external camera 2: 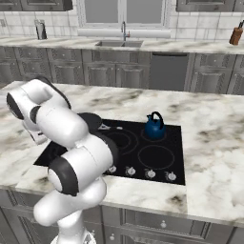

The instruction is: Pick the pan from the cabinet and place it on the stove. Then turn on the stove burner for the pan.

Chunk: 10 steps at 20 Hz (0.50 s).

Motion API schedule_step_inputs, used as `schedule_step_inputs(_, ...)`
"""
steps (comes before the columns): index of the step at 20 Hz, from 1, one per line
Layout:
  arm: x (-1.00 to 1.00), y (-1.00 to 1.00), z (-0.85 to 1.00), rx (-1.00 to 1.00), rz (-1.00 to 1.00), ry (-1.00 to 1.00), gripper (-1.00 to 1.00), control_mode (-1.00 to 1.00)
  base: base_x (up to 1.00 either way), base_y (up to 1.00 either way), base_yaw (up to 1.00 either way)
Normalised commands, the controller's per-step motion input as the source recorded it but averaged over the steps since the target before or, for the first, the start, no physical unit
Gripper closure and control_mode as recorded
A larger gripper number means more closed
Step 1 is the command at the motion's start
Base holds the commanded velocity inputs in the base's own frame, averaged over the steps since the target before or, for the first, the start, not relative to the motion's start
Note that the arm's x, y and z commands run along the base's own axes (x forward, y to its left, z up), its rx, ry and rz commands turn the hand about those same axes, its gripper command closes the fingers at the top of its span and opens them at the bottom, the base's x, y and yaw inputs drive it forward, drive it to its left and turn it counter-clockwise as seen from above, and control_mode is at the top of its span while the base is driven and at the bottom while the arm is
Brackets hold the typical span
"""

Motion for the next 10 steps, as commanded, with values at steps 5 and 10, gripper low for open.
schedule_step_inputs(5,0.07,-0.23,0.00,-0.51,-0.02,0.12,-1.00,-1.00,0.00,0.00,0.00)
schedule_step_inputs(10,0.11,-0.34,0.01,-0.48,0.00,0.13,-1.00,-1.00,0.00,0.00,0.00)
